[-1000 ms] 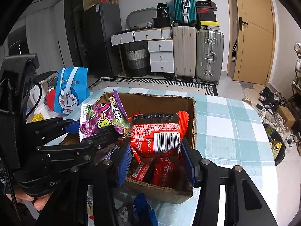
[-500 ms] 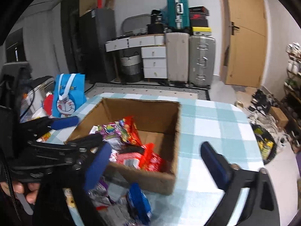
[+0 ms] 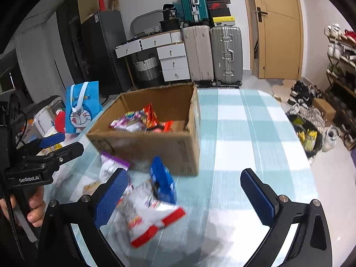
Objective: Organize snacks
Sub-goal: 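Open both grippers inside the cardboard box and withdraw them, then grasp cream cracker pack with left gripper while right gripper grasps white chip bag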
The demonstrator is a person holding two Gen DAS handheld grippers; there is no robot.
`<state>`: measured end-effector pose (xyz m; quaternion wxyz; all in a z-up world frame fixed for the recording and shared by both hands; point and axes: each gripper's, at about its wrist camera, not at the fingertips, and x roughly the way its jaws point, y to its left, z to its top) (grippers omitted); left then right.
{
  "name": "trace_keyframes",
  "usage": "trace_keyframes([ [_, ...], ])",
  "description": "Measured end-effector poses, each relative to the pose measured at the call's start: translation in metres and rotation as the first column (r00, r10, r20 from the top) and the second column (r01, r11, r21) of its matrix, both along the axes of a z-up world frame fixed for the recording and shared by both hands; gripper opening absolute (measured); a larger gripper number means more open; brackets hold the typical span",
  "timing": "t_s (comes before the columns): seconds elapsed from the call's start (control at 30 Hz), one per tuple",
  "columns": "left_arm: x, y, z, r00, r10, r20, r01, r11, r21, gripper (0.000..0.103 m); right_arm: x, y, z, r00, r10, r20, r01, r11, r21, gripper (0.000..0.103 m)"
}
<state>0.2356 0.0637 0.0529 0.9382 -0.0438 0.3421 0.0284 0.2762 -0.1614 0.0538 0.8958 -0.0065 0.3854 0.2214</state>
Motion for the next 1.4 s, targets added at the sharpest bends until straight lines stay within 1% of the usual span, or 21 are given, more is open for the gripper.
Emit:
trace_keyframes([
  [0.13, -0.015, 0.004, -0.007, 1.000, 0.004, -0.013, -0.004, 1.000, -0.007, 0.102, -0.013, -0.001, -0.009, 1.000, 0.001, -0.031, -0.001, 1.000, -0.008, 0.103],
  [0.27, -0.024, 0.008, -0.017, 1.000, 0.009, -0.018, -0.009, 1.000, -0.018, 0.102, -0.025, -0.002, -0.012, 1.000, 0.003, -0.031, -0.004, 1.000, -0.025, 0.103],
  [0.43, -0.028, 0.013, -0.034, 0.998, 0.019, -0.065, -0.023, 0.998, -0.059, 0.102, -0.029, -0.001, -0.021, 0.998, 0.023, -0.056, -0.022, 0.999, 0.024, 0.103],
  [0.53, -0.030, 0.014, -0.044, 0.996, 0.032, -0.089, -0.036, 0.998, -0.048, 0.102, -0.028, 0.002, -0.027, 0.997, 0.032, -0.064, -0.030, 0.999, 0.024, 0.103],
  [0.67, -0.032, 0.017, -0.055, 0.994, 0.048, -0.093, -0.054, 0.996, -0.065, 0.102, -0.030, 0.011, -0.034, 0.994, 0.083, -0.066, -0.083, 0.997, 0.006, 0.103],
  [0.83, -0.035, 0.019, -0.063, 0.995, 0.068, -0.078, -0.071, 0.997, -0.042, 0.102, -0.030, 0.027, -0.045, 0.986, 0.141, -0.092, -0.145, 0.989, -0.036, 0.103],
  [1.03, -0.034, 0.023, -0.074, 0.993, 0.068, -0.098, -0.073, 0.996, -0.046, 0.102, -0.026, 0.038, -0.052, 0.977, 0.188, -0.101, -0.195, 0.979, -0.059, 0.103],
  [1.17, -0.034, 0.023, -0.080, 0.993, 0.065, -0.100, -0.070, 0.997, -0.045, 0.102, -0.019, 0.044, -0.054, 0.972, 0.212, -0.105, -0.221, 0.972, -0.082, 0.103],
  [1.23, -0.033, 0.022, -0.083, 0.992, 0.060, -0.109, -0.064, 0.997, -0.041, 0.102, -0.017, 0.046, -0.055, 0.967, 0.229, -0.109, -0.238, 0.968, -0.074, 0.103],
  [1.4, -0.028, 0.021, -0.088, 0.990, 0.023, -0.140, -0.031, 0.998, -0.057, 0.102, -0.008, 0.054, -0.056, 0.960, 0.262, -0.097, -0.271, 0.957, -0.101, 0.103],
])
